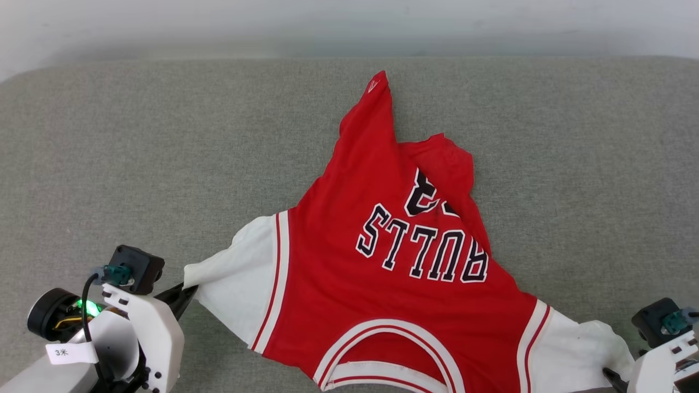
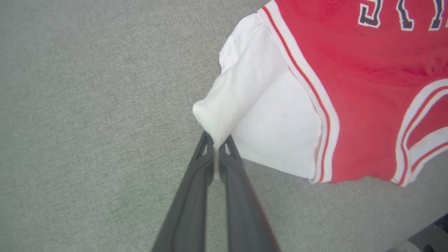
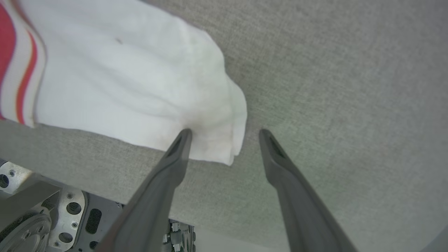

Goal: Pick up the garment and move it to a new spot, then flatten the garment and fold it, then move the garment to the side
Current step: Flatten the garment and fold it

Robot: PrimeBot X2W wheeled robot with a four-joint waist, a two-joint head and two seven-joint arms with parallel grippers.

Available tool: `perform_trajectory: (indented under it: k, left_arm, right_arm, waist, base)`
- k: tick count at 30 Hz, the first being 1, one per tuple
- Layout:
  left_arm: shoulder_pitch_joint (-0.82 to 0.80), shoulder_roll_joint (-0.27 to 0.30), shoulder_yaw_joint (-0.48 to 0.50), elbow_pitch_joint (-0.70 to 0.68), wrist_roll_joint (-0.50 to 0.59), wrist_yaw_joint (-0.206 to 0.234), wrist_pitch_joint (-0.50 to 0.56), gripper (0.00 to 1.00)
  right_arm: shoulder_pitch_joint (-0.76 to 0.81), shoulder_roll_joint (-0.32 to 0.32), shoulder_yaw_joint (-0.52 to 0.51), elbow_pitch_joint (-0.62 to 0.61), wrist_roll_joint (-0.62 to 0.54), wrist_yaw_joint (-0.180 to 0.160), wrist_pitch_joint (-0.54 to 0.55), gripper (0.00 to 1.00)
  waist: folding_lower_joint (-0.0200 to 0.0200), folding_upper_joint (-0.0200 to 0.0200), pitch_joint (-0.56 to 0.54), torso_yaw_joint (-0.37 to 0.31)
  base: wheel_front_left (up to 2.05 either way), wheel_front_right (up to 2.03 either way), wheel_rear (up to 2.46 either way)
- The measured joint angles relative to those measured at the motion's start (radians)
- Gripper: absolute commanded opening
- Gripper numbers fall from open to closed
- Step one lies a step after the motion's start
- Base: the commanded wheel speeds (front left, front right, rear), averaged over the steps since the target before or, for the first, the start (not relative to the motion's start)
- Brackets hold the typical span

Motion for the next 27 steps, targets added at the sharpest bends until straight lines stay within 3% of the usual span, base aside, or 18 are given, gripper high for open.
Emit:
perform_trajectory:
  k: [10, 11, 12, 13, 21, 27]
  left_arm:
    - [-0.018, -0.019, -0.007, 0.017, 0.010, -0.008, -0.010, 0.00]
    - [-0.018, -0.020, -0.008, 0.020, 0.010, -0.010, -0.013, 0.00]
    - [-0.017, -0.020, -0.009, 0.023, 0.009, -0.010, -0.014, 0.00]
    - [-0.016, -0.021, -0.009, 0.025, 0.007, -0.010, -0.018, 0.00]
    - [0.017, -0.022, 0.008, 0.001, -0.018, -0.007, -0.067, 0.00]
    - [0.022, -0.005, 0.049, -0.063, -0.013, 0.004, -0.136, 0.00]
  right_arm:
    - [-0.065, -0.005, 0.110, 0.173, 0.018, -0.003, -0.102, 1.00]
    - [-0.068, -0.006, 0.118, 0.184, 0.028, -0.003, -0.117, 0.65]
    - [-0.073, -0.008, 0.125, 0.193, 0.040, -0.003, -0.130, 0.07]
    - [-0.078, -0.012, 0.137, 0.199, 0.047, -0.003, -0.141, 0.00]
    - [-0.091, 0.006, 0.132, 0.158, 0.078, -0.001, -0.227, 0.00]
    - [-0.098, 0.031, 0.048, 0.041, 0.066, 0.000, -0.263, 0.00]
  waist:
    - [-0.0003, 0.0000, 0.029, 0.017]
    - [-0.0003, 0.0000, 0.027, 0.016]
    - [-0.0003, 0.0000, 0.023, 0.015]
    - [-0.0003, 0.0000, 0.019, 0.014]
    - [0.0000, 0.0000, -0.030, 0.002]
    - [-0.0001, 0.0000, -0.079, -0.003]
  base:
    - [0.00, 0.00, 0.00]
    - [0.00, 0.00, 0.00]
    - [0.00, 0.00, 0.00]
    - [0.00, 0.00, 0.00]
    - [0.00, 0.00, 0.00]
    - [0.00, 0.00, 0.00]
